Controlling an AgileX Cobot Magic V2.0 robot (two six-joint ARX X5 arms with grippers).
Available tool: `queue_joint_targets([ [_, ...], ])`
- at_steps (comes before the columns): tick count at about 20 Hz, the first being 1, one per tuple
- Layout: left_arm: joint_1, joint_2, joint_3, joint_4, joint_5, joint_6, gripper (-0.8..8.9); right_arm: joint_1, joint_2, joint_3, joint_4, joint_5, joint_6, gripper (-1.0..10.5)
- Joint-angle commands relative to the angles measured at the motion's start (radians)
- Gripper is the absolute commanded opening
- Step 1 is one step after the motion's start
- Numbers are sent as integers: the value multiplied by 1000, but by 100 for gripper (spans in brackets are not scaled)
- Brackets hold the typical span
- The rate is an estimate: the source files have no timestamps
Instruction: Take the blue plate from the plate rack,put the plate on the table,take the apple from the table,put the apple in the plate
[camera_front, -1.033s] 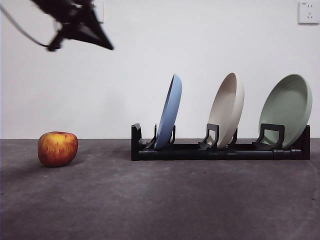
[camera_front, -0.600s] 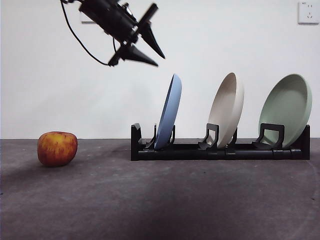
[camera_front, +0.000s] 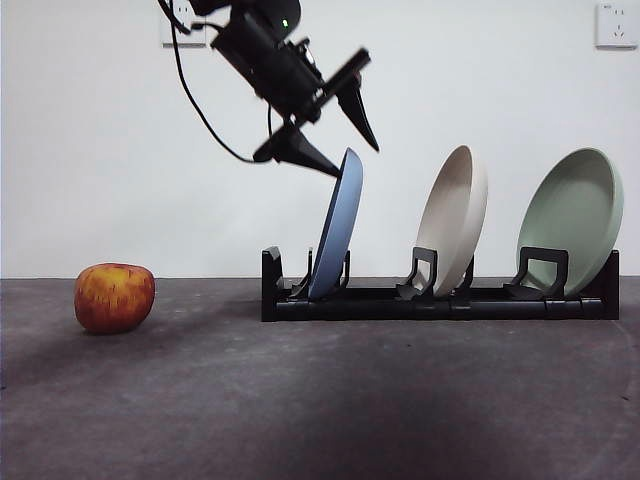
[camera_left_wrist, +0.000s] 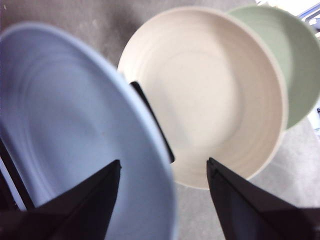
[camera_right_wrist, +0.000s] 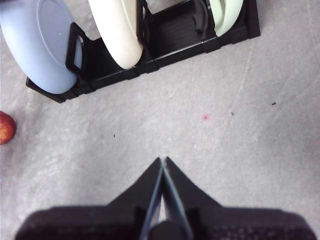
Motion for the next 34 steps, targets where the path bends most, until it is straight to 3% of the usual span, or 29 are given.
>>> queue_joint_targets([
  [1, -6, 27, 2, -13, -32, 15, 275, 0, 0, 3, -2, 0, -14, -1],
  [3, -11, 27, 3, -2, -45, 19, 175, 0, 0, 3, -16, 0, -32, -1],
  [8, -11, 27, 3, -12, -43, 23, 139, 0, 0, 3, -36, 2, -56, -1],
  [11, -8, 27, 3, -13, -9, 23, 23, 0, 0, 3, -42, 8, -56, -1],
  [22, 24, 17, 55, -85, 58, -20, 22, 0, 0, 3, -47, 8, -56, -1],
  [30, 12, -35, 310, -275, 51, 0, 23, 0, 0, 3, -56, 7, -56, -1],
  [34, -12, -35, 492, -474, 45, 78, 22, 0, 0, 3, -85, 7, -55, -1],
])
